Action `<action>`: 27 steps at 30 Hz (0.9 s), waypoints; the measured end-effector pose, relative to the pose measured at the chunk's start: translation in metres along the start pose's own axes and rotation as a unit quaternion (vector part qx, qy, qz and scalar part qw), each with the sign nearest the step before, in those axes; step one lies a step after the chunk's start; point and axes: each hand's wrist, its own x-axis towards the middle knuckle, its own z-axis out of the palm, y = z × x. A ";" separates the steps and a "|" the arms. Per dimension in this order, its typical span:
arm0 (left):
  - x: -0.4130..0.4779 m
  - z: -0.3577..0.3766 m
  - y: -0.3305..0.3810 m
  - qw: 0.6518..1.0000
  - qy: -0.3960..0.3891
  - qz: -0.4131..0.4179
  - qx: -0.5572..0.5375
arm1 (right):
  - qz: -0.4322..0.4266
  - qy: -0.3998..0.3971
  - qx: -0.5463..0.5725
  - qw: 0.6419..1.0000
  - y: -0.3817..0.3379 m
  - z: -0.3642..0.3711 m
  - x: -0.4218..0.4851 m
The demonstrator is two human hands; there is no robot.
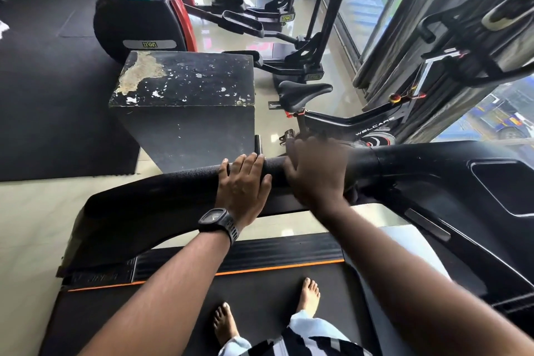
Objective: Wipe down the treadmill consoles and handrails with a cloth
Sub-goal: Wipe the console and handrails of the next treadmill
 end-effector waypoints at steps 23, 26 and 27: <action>0.009 0.001 0.015 0.999 -0.022 0.028 -0.015 | 0.000 -0.074 0.007 0.997 0.029 -0.019 0.041; 0.009 0.002 0.015 0.999 -0.020 0.034 -0.021 | 0.067 -0.004 0.004 0.998 0.014 -0.007 0.004; 0.008 0.002 0.015 0.999 -0.018 0.036 -0.020 | 0.053 0.018 0.007 0.998 0.006 -0.001 -0.009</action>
